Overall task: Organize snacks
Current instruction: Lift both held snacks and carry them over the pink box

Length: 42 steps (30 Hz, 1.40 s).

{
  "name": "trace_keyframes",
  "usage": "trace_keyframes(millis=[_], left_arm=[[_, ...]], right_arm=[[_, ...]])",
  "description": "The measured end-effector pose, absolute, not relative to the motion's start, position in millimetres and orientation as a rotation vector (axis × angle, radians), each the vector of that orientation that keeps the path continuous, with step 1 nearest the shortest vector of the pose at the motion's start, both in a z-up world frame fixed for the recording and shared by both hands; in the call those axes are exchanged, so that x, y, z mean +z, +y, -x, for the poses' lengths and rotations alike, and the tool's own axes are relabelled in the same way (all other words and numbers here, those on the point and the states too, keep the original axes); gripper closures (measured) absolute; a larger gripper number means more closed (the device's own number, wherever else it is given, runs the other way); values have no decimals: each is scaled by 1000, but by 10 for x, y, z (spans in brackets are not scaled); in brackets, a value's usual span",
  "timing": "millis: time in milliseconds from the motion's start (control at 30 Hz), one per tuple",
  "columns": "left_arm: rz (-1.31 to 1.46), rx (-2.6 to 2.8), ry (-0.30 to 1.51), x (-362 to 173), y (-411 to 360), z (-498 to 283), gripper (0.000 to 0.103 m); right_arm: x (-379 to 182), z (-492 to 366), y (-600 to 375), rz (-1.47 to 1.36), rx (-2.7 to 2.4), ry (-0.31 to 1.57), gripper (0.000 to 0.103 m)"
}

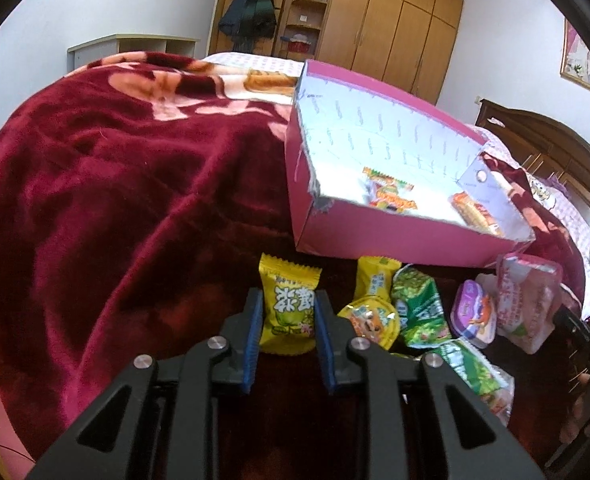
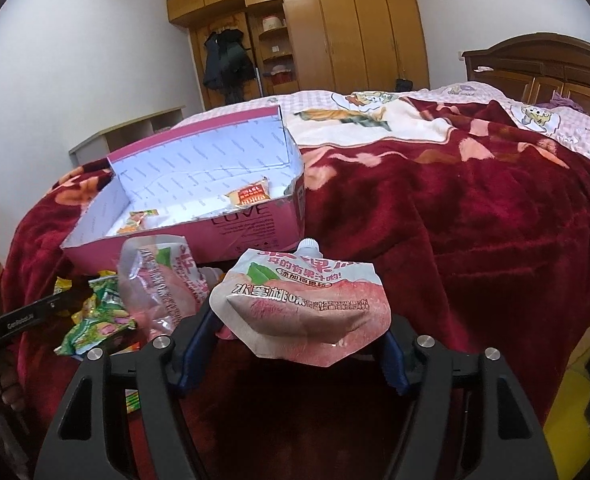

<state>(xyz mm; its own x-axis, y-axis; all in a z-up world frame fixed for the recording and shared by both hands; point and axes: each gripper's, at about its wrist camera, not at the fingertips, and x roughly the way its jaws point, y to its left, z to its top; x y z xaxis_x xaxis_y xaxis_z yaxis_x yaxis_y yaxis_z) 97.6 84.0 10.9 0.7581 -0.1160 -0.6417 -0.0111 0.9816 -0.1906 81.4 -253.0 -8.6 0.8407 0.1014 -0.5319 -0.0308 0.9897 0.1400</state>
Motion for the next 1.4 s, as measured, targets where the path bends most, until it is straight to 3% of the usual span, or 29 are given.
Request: trace_keyframes(millis=[633,1400], left_arm=[[154,-100,597,571,684,-860,78],[47,-139,601,605,293,-1820,78]], right_arm=[[144,-696,-2438,-112,104,499,33],[431,-1036,-2369,-32,132,453,33]])
